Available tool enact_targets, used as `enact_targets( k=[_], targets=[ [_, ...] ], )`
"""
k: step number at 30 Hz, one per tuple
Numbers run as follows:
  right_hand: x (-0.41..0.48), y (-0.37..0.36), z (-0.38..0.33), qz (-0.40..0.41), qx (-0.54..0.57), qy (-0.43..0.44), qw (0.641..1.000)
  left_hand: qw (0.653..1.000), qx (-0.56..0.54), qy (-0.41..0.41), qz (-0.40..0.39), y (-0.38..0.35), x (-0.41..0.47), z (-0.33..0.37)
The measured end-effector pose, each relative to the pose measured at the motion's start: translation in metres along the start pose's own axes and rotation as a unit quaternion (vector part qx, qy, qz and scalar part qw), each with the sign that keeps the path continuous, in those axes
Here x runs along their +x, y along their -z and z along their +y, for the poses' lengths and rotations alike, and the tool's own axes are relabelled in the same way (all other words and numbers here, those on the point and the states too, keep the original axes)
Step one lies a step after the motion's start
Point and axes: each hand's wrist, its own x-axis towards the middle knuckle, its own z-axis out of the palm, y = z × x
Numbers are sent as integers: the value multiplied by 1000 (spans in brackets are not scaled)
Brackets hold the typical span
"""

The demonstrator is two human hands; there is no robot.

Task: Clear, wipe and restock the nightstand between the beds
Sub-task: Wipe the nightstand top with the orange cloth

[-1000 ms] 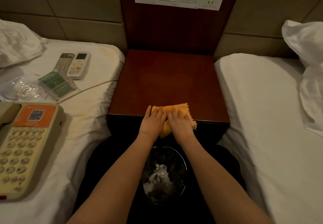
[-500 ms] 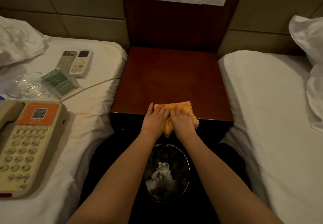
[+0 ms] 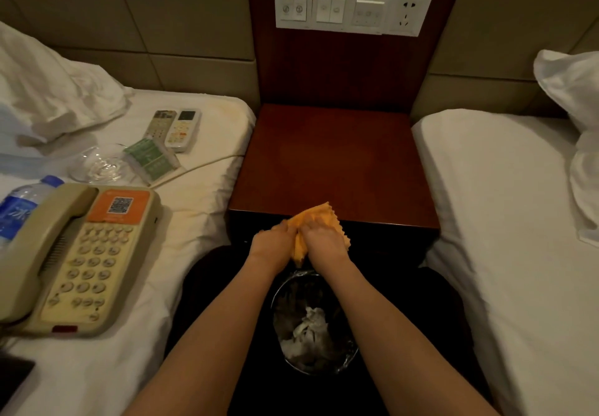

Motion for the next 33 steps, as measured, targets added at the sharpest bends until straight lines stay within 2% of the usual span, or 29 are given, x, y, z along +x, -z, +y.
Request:
enact_targets(
  k=[3, 9, 12, 15, 17, 18, 21, 23, 25, 28, 30, 32, 33],
  targets=[
    [-10, -8, -3, -54, -31, 14, 998, 998, 53, -19, -33, -13, -8, 1],
    [-18, -14, -8, -47, -8, 8, 999, 997, 80, -19, -13, -7, -16, 1],
    [-14, 0, -5, -6, 41, -11, 999, 1000, 12, 18, 16, 9, -15, -7],
    [-7, 19, -3, 55, 127, -41, 990, 983, -168, 68, 37, 32, -14, -20],
    [0, 32, -3, 105, 180, -56, 976, 938, -326, 94, 67, 43, -10, -31],
    [3, 37, -4, 126, 211, -53, 968, 904, -406, 109, 78, 50, -9, -36],
    [14, 51, -12, 150, 277, 8, 949, 766, -617, 167, 74, 71, -5, -44],
    [21, 60, -22, 148, 315, 47, 936, 666, -712, 207, 78, 86, 2, -51],
    [28, 70, -33, 140, 401, 67, 903, 600, -762, 220, 99, 99, 9, -60],
    [39, 83, -51, 141, 538, 42, 830, 560, -802, 188, 92, 116, 13, -72],
    [52, 88, -58, 160, 551, 10, 819, 555, -814, 162, 65, 125, 16, -82],
    [66, 92, -59, 172, 543, -19, 822, 585, -790, 168, 75, 133, 26, -97],
    [73, 94, -57, 173, 537, -33, 825, 628, -749, 184, 102, 134, 36, -107]
  ],
)
